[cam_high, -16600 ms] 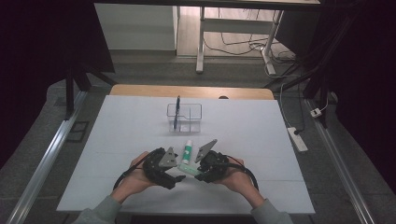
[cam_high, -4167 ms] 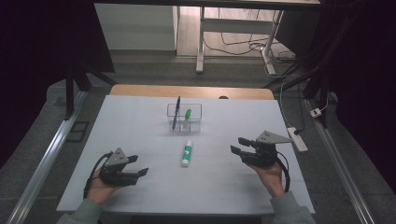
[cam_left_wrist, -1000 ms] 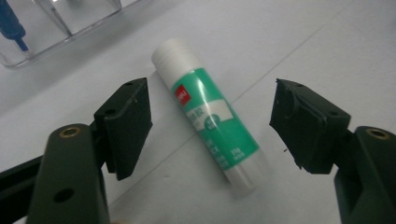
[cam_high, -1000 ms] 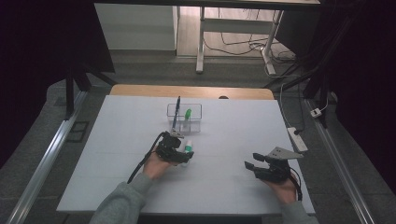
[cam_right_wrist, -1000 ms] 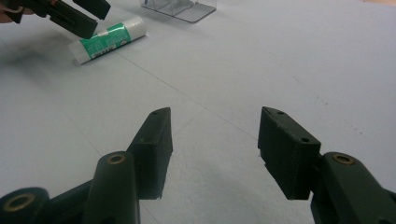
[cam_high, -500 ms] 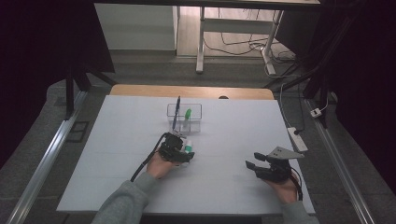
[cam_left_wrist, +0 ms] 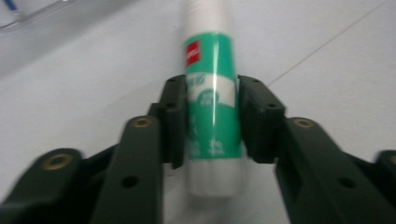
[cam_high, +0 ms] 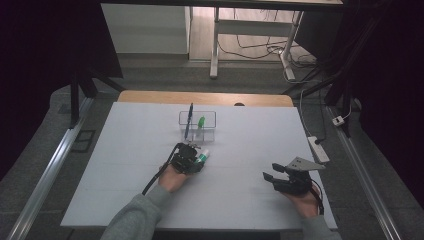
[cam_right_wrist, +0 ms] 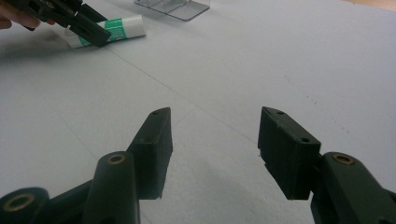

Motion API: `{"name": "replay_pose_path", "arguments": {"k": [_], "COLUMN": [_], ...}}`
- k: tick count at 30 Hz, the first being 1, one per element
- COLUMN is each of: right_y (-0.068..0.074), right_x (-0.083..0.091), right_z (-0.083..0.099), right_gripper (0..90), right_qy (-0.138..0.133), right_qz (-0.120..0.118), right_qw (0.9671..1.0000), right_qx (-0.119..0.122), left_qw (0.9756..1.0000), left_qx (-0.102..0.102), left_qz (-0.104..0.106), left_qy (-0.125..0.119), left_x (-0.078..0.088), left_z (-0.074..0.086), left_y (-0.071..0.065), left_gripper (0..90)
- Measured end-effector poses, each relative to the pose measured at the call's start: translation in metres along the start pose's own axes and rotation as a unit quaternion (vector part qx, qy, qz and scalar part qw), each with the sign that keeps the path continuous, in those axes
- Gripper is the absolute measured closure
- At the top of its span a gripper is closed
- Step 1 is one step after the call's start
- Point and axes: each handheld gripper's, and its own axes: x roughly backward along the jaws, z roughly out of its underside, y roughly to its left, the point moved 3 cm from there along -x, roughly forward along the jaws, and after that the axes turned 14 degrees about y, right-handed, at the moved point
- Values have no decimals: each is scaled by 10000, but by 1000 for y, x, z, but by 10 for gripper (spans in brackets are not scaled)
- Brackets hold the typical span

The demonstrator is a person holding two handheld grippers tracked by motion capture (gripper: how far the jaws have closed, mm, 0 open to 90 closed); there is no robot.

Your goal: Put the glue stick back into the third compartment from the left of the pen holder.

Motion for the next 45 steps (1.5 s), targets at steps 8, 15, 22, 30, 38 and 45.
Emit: {"name": "replay_pose_path", "arguments": {"k": [8,15,22,30,38,45], "right_y": [0,-1,0,3,10,15], "right_x": [1,1,1,1,-2,-5], "right_z": [0,0,0,-2,-7,-11], "right_gripper": [447,447,447,445,433,419], "right_qy": [-13,-32,-42,-103,-138,-206], "right_qz": [23,22,-16,-159,-307,-384], "right_qw": [10000,10000,10000,9998,9994,9990], "right_qx": [-12,-19,-10,-62,-68,-92], "left_qw": [9999,9990,9967,9916,9852,9809], "left_qx": [-118,-302,-562,-818,-1004,-1134], "left_qz": [-73,181,264,322,413,437], "left_qy": [-45,-258,-517,-946,-1327,-1520], "left_x": [0,6,18,32,39,45], "left_z": [1,2,7,16,28,33], "left_y": [-1,-3,-7,-10,-10,-12], "left_gripper": [651,653,653,653,653,653]}}
